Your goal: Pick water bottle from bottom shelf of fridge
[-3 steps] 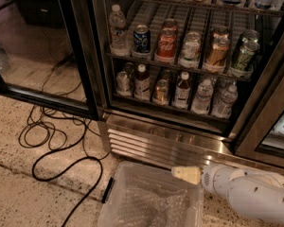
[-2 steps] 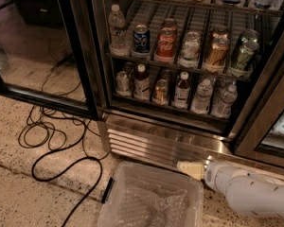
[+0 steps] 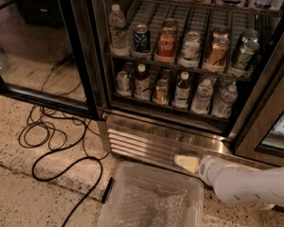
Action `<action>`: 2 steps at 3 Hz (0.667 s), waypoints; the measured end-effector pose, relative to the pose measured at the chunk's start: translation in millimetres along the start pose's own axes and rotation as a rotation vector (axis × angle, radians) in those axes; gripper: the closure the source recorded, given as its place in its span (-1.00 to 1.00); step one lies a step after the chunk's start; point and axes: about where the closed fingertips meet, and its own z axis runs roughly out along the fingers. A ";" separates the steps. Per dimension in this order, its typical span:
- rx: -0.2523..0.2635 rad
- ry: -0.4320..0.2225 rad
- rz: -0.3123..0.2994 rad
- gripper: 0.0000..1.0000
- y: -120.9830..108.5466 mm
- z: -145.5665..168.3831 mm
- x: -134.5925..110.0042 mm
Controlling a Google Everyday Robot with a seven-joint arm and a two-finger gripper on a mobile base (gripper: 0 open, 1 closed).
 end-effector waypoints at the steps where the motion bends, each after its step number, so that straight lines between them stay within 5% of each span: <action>1: -0.027 -0.034 0.062 -1.00 2.9 1.8 -7.9; 2: -0.038 -0.116 0.146 -1.00 -5.2 6.6 -22.7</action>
Offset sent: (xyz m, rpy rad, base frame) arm 0.0372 -0.0316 0.0095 0.1901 -0.2174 -0.1968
